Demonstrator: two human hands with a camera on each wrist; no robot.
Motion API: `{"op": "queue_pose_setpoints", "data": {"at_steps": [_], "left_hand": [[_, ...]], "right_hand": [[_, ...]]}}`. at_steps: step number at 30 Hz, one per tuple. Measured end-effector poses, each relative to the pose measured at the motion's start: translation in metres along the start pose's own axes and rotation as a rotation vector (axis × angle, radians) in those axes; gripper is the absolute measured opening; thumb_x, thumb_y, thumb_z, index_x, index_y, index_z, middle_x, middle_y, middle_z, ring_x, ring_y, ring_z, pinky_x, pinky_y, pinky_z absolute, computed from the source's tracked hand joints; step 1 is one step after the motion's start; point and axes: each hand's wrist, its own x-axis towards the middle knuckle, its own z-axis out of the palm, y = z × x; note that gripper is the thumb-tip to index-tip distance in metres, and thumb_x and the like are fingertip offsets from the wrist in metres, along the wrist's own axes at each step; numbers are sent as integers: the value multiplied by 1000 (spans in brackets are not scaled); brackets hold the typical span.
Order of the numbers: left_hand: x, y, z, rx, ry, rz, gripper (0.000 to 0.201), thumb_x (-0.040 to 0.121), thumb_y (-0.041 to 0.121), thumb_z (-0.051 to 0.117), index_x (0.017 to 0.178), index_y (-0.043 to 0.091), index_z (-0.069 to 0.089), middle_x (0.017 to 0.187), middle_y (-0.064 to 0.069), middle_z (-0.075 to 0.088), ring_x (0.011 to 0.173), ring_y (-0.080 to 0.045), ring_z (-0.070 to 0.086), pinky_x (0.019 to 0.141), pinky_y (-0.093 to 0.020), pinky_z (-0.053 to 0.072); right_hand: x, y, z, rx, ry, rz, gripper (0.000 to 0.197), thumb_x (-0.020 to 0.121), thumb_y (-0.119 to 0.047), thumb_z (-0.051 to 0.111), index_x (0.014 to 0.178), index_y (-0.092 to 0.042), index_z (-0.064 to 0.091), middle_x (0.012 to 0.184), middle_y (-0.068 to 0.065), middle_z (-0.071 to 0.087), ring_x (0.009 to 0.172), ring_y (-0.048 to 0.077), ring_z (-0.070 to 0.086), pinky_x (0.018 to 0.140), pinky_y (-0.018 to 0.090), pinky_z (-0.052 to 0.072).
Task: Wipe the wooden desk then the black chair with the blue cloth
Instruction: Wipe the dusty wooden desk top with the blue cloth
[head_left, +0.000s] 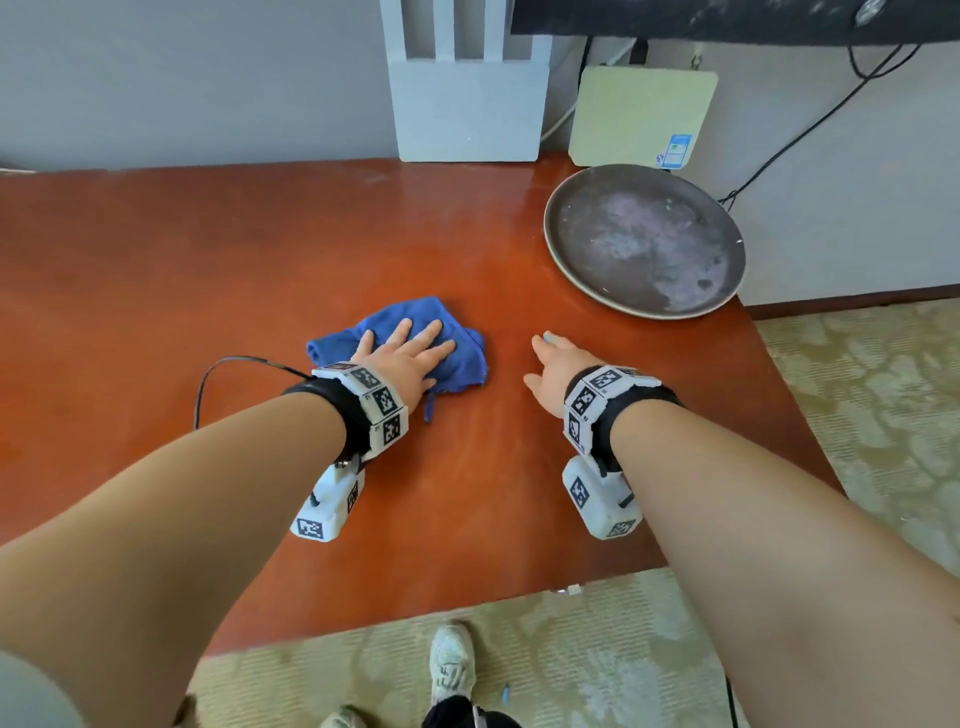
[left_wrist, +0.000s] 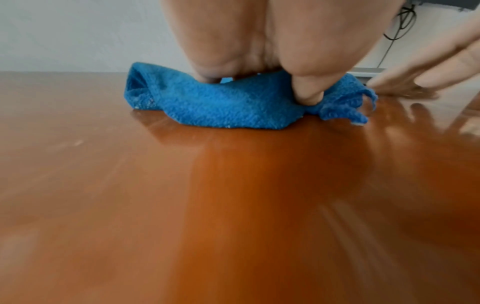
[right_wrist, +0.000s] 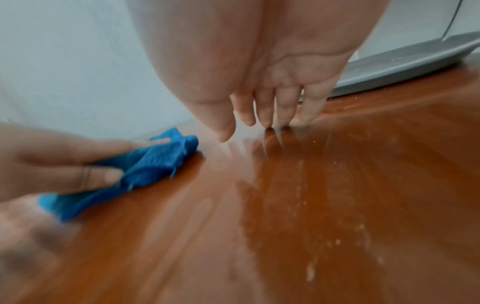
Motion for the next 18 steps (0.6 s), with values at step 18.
{"op": "queue_pose_setpoints", "data": {"at_steps": [18], "left_hand": [[-296,32,136,-295,-102,-34,49,103,15,32,149,15,17,156,-4,18,141,-20,22,105,-24,21]], "right_hand": [[-217,-45,128,-22,64,-127,60,100,-34,36,151,-19,8,158,-4,-2,143,20,17,112,34,28]]}}
